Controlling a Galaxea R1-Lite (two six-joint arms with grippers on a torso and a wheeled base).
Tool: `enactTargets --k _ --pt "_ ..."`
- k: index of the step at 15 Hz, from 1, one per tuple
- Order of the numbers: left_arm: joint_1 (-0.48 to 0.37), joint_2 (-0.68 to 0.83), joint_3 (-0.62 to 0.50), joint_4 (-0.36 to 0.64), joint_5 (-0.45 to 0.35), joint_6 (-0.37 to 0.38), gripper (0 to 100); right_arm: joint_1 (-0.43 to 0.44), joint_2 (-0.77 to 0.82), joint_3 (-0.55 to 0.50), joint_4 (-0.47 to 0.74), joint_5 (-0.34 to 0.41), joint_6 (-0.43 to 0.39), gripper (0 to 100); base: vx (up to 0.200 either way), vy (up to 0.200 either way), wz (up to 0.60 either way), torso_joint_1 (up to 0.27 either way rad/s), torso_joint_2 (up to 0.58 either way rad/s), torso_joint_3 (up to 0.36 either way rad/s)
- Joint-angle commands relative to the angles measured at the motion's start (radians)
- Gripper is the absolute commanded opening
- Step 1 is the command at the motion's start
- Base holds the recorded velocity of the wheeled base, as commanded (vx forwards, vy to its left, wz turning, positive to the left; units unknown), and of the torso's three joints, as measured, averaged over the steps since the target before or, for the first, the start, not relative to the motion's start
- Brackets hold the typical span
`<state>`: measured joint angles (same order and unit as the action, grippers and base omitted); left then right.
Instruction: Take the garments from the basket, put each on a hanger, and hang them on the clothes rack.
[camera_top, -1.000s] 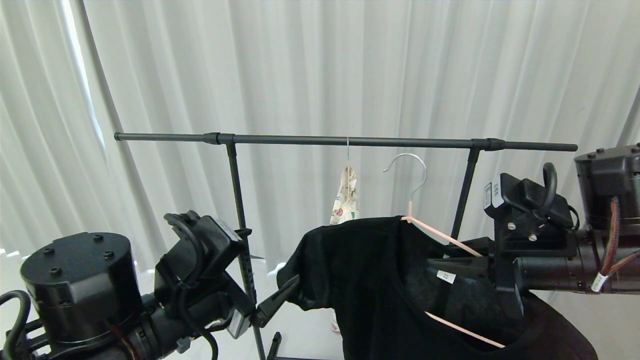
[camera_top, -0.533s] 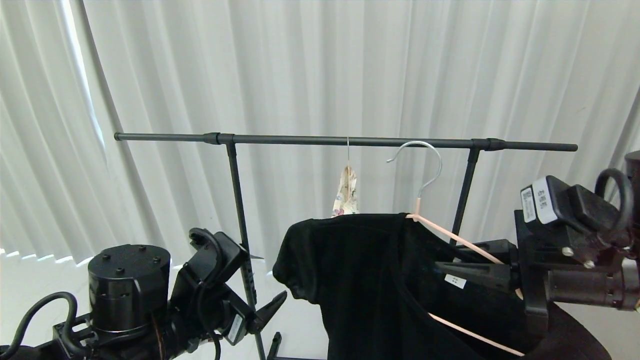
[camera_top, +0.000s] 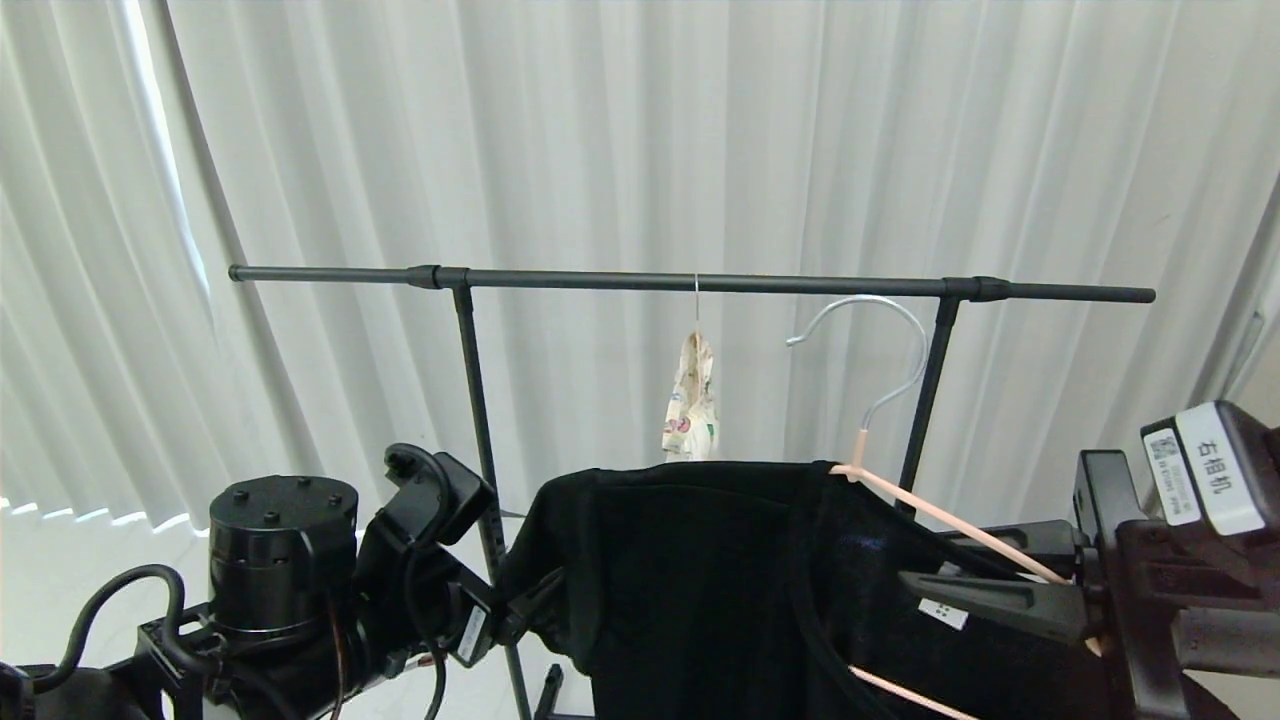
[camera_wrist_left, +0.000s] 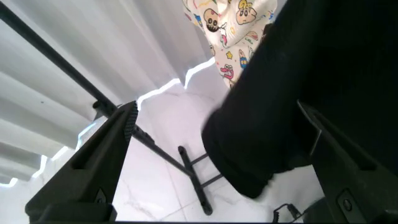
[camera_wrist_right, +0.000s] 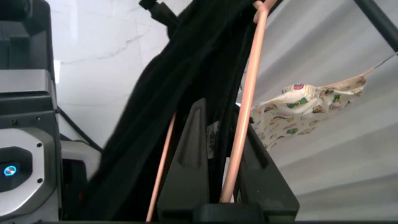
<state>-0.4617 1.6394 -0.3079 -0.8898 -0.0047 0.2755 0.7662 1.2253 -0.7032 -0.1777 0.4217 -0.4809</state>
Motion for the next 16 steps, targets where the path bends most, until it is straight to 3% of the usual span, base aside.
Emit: enactTargets --k 1,4,10,15,16 --pt "0.0 0.016 -0.004 -0.015 0.0 0.001 0 0.002 -0.01 0.001 0.001 0.0 -0.004 0 0.0 0.0 0.0 0.0 0.0 0.0" --pt "0.025 0.033 0.001 -0.04 0.003 0.001 0 0.004 -0.012 0.001 0.001 -0.003 -0.005 0 0.0 0.0 0.0 0.0 0.0 0.0" --pt "0.21 0.027 0.023 -0.09 0.005 0.001 0 0.001 -0.038 0.019 0.001 -0.008 -0.004 0 0.0 0.0 0.0 0.0 0.0 0.0" --pt "0.129 0.022 0.049 -0.236 0.006 0.008 0 -0.034 -0.027 0.018 0.003 -0.011 -0.002 0 0.0 0.0 0.0 0.0 0.0 0.0" --pt "0.126 0.017 0.05 -0.236 0.006 0.008 100 -0.041 -0.029 0.018 0.001 -0.011 -0.001 0 0.0 0.0 0.0 0.0 0.0 0.0"
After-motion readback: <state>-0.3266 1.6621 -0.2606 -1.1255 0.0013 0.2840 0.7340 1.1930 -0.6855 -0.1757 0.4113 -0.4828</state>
